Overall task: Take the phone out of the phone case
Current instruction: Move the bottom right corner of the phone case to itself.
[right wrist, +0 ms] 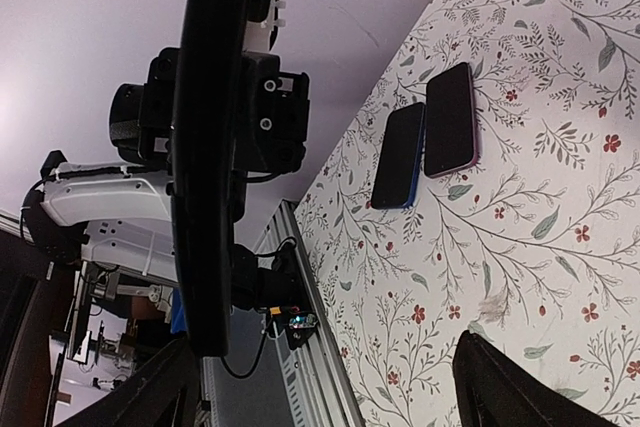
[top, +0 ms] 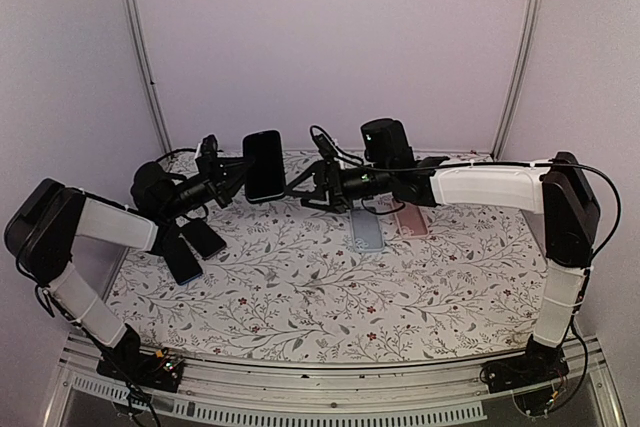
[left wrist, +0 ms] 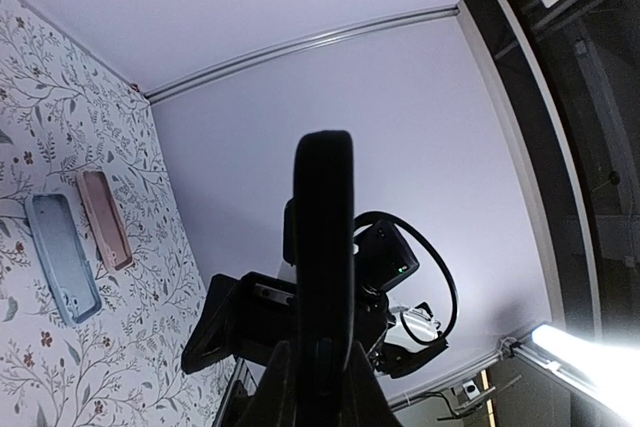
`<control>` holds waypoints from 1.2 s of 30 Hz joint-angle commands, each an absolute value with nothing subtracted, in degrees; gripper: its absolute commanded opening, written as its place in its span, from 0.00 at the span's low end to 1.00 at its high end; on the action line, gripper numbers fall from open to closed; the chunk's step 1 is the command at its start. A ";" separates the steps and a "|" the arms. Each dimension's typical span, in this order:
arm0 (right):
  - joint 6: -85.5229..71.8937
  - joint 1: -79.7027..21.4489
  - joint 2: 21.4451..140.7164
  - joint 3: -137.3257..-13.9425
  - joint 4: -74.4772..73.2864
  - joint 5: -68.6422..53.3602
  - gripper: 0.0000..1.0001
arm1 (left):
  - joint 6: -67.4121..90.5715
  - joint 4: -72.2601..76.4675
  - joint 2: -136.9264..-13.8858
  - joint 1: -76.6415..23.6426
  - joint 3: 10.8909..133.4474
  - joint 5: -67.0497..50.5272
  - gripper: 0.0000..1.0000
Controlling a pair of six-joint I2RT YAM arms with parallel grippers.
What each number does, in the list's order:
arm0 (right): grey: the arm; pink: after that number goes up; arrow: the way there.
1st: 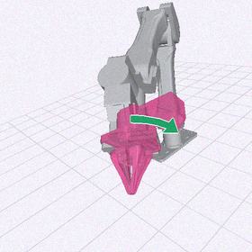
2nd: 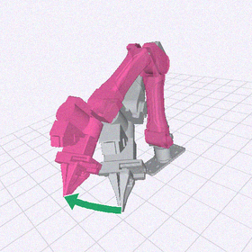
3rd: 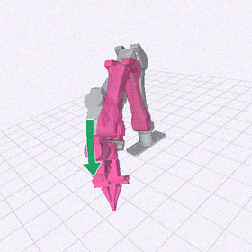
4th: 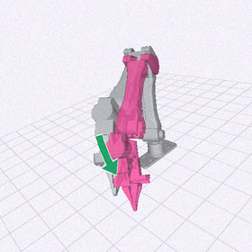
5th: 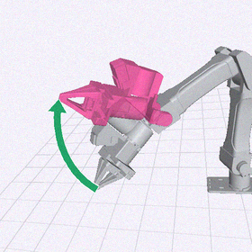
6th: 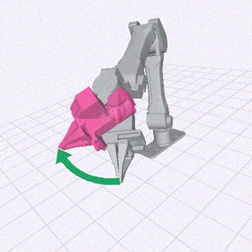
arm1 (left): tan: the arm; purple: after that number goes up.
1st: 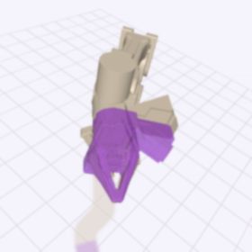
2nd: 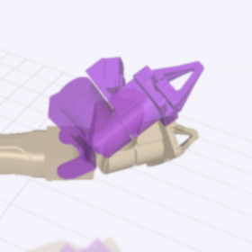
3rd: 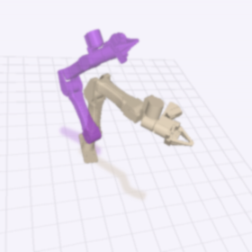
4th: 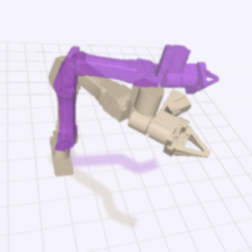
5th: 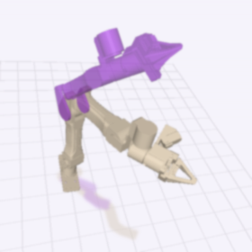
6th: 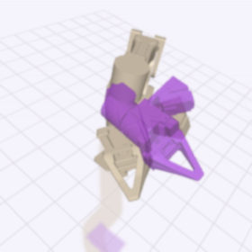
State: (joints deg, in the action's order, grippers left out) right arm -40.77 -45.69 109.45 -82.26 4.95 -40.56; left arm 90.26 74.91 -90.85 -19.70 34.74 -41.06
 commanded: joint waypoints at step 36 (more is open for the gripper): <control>-41.63 -45.03 113.11 -79.29 -2.19 -34.48 0.89 | 97.69 93.87 -86.86 -20.47 36.75 -37.46 0.00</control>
